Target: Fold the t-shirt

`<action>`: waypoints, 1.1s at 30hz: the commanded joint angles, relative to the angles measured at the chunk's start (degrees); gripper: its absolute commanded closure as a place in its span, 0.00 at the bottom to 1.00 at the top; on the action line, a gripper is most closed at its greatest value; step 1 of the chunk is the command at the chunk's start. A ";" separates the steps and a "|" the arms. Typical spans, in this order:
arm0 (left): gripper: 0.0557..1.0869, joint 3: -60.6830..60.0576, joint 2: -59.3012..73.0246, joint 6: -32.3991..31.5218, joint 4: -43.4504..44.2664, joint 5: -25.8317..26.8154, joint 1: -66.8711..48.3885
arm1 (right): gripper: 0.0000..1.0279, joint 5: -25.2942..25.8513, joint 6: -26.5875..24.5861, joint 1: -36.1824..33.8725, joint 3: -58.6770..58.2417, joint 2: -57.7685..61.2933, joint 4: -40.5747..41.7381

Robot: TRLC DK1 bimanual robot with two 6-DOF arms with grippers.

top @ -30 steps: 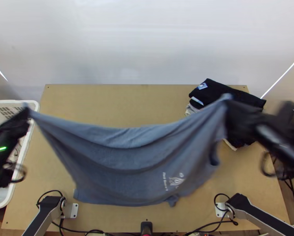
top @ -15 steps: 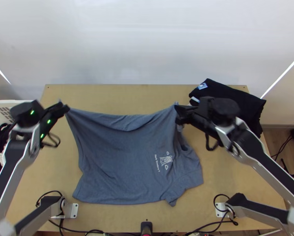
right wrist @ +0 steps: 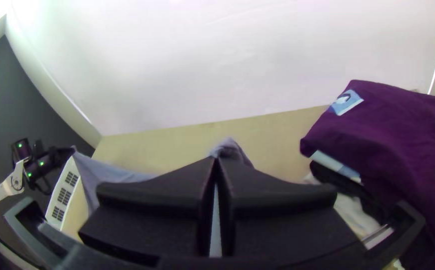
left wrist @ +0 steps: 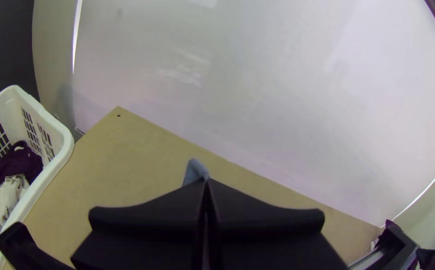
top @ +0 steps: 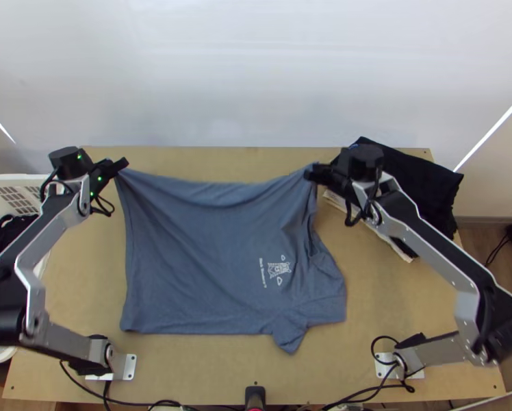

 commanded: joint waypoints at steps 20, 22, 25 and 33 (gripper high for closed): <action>0.97 18.75 23.61 4.22 1.10 -0.99 -0.84 | 0.97 8.00 -1.63 -7.84 26.57 29.82 3.27; 0.97 19.71 24.05 4.22 0.75 -1.17 -1.02 | 0.97 8.17 -1.89 -7.31 28.68 30.96 3.27; 0.90 21.30 24.14 3.79 0.57 -3.01 -1.11 | 0.72 9.84 -2.51 -6.61 30.18 31.14 3.45; 0.04 24.02 19.48 2.99 -0.57 -2.92 0.91 | 0.34 12.74 -0.84 -6.08 29.30 19.89 -5.08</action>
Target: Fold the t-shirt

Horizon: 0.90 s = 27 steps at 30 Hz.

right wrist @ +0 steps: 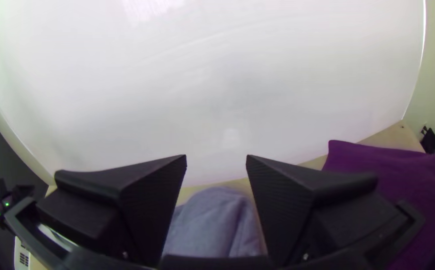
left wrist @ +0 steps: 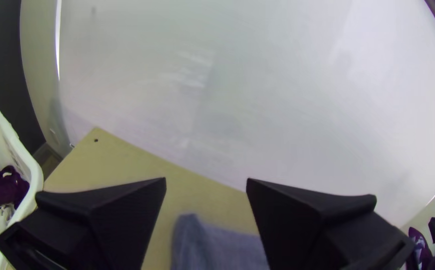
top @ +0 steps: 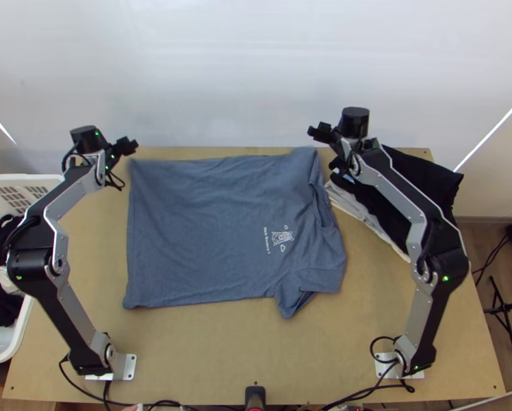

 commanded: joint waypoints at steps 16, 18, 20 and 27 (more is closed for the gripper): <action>0.04 -10.06 -24.26 -0.55 -20.56 1.85 4.29 | 0.16 2.96 18.84 5.68 -36.49 -41.25 -52.60; 0.04 -10.32 -25.66 -0.99 -22.67 1.94 4.47 | 0.16 2.60 19.10 3.92 -41.24 -43.89 -54.09; 0.04 -10.06 -26.81 -1.16 -23.99 1.85 4.56 | 0.16 1.02 21.91 2.17 -45.28 -46.88 -54.09; 0.04 -9.35 -29.53 -1.25 -27.68 1.85 4.21 | 0.16 -0.38 25.34 6.56 -54.60 -51.62 -52.51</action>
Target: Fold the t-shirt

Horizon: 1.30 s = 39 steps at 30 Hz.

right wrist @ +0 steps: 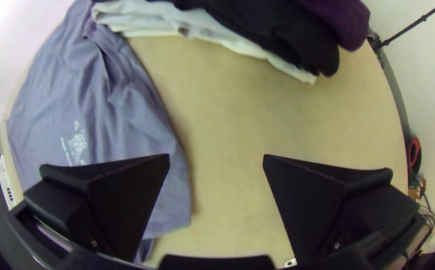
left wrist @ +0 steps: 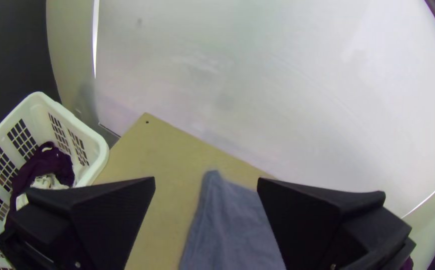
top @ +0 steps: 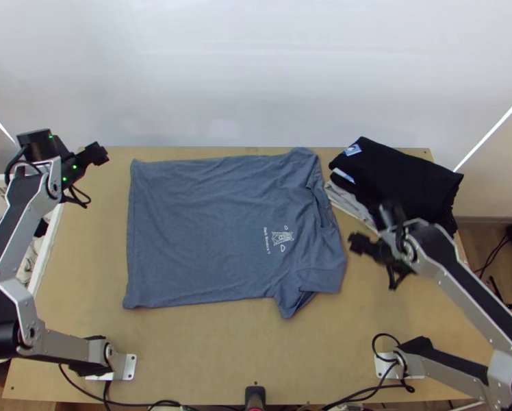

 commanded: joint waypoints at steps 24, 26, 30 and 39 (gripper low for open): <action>0.04 -4.48 -7.63 -2.90 -6.32 -3.43 -3.35 | 0.49 -1.21 3.58 16.47 -16.82 -2.59 15.31; 0.04 -4.48 -7.72 -2.90 -6.32 -3.61 -3.62 | 0.49 -1.21 3.75 16.56 -16.64 -1.53 15.75; 0.04 -4.13 -7.63 -2.90 -6.32 -3.87 -3.88 | 0.49 -1.21 4.54 17.70 -16.20 -0.12 15.84; 0.04 -3.78 -7.72 -2.38 -6.40 -3.96 -3.26 | 0.49 -0.25 4.81 17.96 -15.50 3.48 20.23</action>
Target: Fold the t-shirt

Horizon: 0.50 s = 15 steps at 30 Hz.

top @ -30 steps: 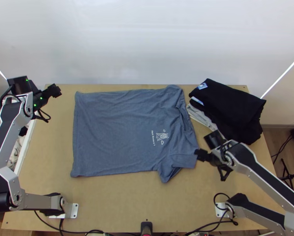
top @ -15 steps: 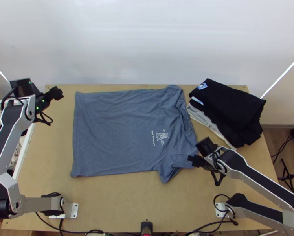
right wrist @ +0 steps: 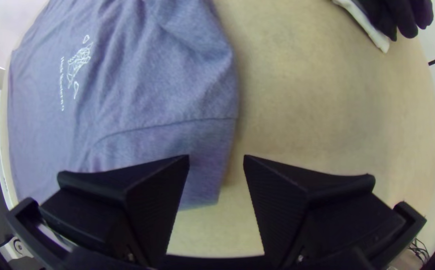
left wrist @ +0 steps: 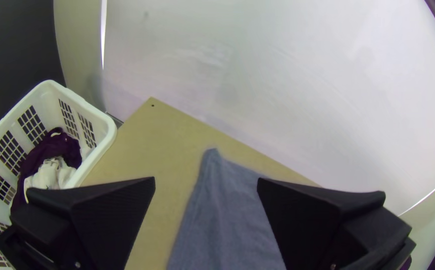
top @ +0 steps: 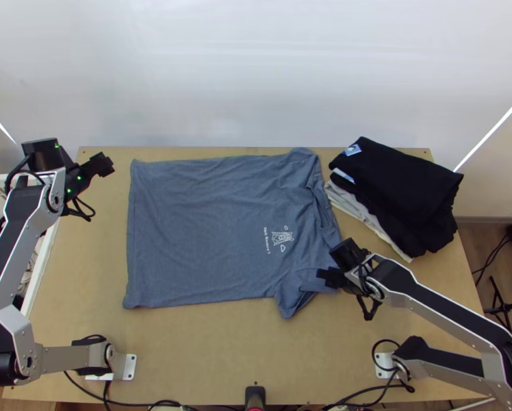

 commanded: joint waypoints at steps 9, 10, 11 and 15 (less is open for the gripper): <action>0.04 0.05 -0.46 1.72 -0.20 0.06 1.79 | 0.49 2.69 -2.05 -3.34 -0.05 1.88 2.51; 0.04 -0.04 -0.46 1.72 -0.20 0.06 1.79 | 0.49 2.78 -2.05 -3.61 -0.05 1.88 2.51; 0.04 -0.13 -0.46 1.72 -0.20 0.06 1.79 | 0.49 2.87 -2.05 -3.78 -0.05 1.97 2.51; 0.04 -0.83 -0.46 2.16 -0.29 0.06 1.79 | 0.49 3.57 -2.05 -4.05 -0.58 2.85 4.88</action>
